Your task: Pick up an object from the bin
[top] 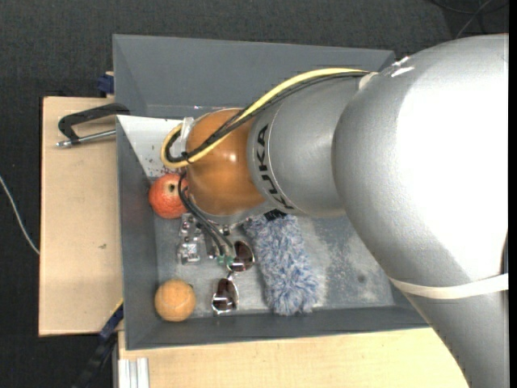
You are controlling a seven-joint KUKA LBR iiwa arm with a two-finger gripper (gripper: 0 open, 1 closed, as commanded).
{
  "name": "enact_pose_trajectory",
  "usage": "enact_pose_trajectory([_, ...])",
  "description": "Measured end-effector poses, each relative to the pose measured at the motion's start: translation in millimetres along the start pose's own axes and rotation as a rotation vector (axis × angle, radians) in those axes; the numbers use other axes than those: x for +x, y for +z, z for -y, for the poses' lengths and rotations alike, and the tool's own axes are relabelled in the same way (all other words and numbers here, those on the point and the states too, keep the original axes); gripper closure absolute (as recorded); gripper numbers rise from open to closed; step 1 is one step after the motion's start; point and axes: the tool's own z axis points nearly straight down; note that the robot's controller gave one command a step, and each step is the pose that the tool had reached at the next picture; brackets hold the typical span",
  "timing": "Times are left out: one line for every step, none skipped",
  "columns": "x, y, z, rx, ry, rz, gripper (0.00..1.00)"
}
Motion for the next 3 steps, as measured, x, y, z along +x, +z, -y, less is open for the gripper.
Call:
enact_pose_trajectory([-1.5, -0.4, -0.6, 0.000, 0.004, 0.003, 1.00])
enact_pose_trajectory([-16.5, -45.3, 13.3, 0.003, -0.105, 0.002, 1.00])
enact_pose_trajectory([19.0, -43.2, -2.3, 0.002, -0.265, 0.015, 1.00])
